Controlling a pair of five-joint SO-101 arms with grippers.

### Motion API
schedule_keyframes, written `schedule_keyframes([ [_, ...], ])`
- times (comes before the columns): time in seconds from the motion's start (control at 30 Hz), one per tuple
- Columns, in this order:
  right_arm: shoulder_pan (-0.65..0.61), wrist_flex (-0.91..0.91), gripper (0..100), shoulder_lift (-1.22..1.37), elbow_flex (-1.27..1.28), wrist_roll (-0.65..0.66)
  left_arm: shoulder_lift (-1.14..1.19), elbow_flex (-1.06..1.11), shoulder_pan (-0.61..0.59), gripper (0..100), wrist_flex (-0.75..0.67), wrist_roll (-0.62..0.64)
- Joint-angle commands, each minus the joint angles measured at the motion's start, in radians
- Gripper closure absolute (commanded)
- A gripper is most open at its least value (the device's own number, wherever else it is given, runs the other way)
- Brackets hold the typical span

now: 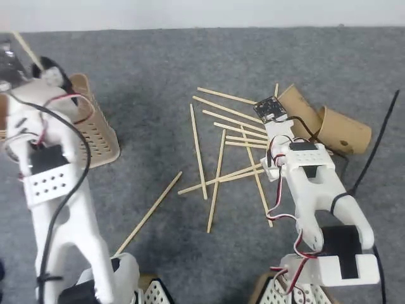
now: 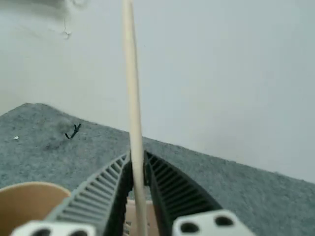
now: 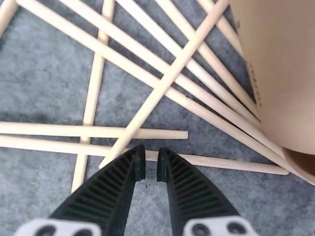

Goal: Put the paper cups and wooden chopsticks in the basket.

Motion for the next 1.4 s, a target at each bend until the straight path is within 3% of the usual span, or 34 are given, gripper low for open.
schedule_keyframes([
  [0.0, -0.024, -0.013, 94.2, 0.004, 0.003, 0.012, -0.043, 0.015, 0.017, 93, -0.034, -0.021],
  [0.17, -0.024, -0.013, 94.2, 0.004, 0.003, 0.012, -0.048, 0.021, 0.011, 72, -0.029, -0.025],
  [0.47, -0.024, -0.013, 94.2, 0.004, 0.003, 0.012, -0.054, 0.013, 0.011, 71, 0.005, -0.020],
  [0.7, -0.024, -0.013, 94.3, 0.004, 0.003, 0.012, -0.250, -0.246, 0.089, 71, 0.644, -0.084],
  [0.87, -0.015, -0.007, 94.1, -0.002, 0.003, 0.012, -0.338, -0.186, 0.275, 71, 0.844, -0.140],
  [1.0, 0.019, 0.053, 94.0, -0.039, -0.035, 0.012, -0.404, 0.007, 0.396, 71, 0.813, -0.126],
  [1.13, 0.087, 0.252, 93.3, -0.151, -0.187, 0.014, -0.482, 0.248, 0.433, 71, 0.628, -0.077],
  [1.27, 0.142, 0.515, 81.8, -0.160, -0.436, 0.075, -0.529, 0.476, 0.436, 71, 0.422, -0.074],
  [1.37, 0.159, 0.702, 75.7, -0.090, -0.632, 0.086, -0.551, 0.570, 0.428, 71, 0.361, -0.074],
])
